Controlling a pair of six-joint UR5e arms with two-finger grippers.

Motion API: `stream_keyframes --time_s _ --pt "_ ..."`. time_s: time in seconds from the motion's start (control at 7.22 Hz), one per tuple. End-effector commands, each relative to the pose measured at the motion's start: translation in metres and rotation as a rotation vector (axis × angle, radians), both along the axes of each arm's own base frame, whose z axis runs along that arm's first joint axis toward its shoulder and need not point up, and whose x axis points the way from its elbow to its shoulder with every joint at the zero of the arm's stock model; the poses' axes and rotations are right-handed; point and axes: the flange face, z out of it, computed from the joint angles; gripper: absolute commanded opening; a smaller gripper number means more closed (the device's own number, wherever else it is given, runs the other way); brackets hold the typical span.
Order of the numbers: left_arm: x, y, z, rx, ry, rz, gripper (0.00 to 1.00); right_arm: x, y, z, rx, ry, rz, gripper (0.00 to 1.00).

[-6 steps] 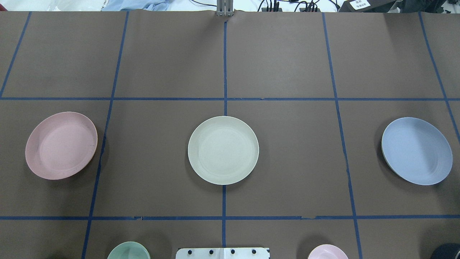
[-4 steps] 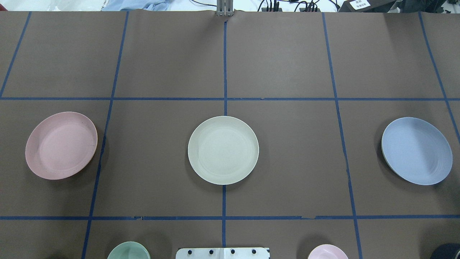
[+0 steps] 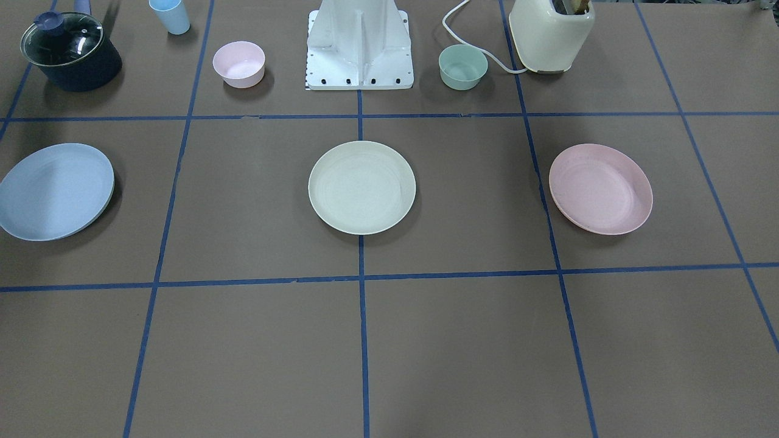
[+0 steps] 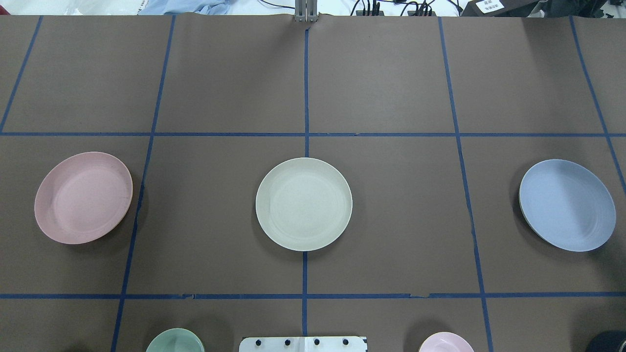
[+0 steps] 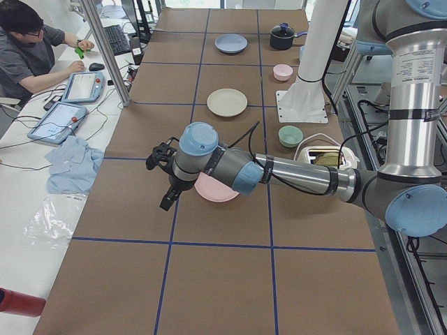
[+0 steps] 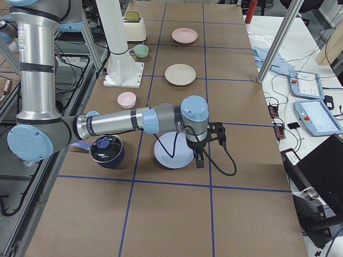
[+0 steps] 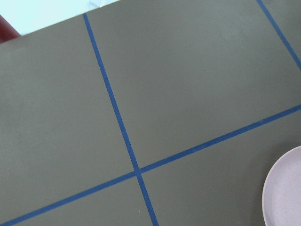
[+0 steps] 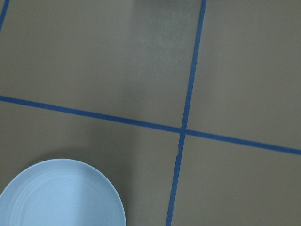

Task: Stack three plates with pink and blue

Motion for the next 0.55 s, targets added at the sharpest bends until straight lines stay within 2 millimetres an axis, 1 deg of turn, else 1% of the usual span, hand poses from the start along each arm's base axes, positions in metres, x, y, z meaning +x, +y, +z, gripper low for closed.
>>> stream_keyframes --time_s 0.0,0.14,0.28,0.42 --pt "-0.004 -0.021 -0.023 0.192 -0.026 -0.026 0.99 0.0 -0.003 0.0 0.051 -0.008 0.02 1.0" --pt "-0.003 -0.024 -0.009 0.185 -0.019 -0.016 0.99 -0.001 0.006 0.011 0.039 -0.026 0.04 1.0" --pt "-0.003 -0.023 0.002 0.212 -0.018 -0.017 0.99 -0.005 0.012 0.025 0.055 -0.076 0.02 1.0" --pt "-0.003 -0.024 0.013 0.243 -0.018 -0.018 0.99 -0.009 0.035 0.039 0.099 -0.109 0.023 1.0"
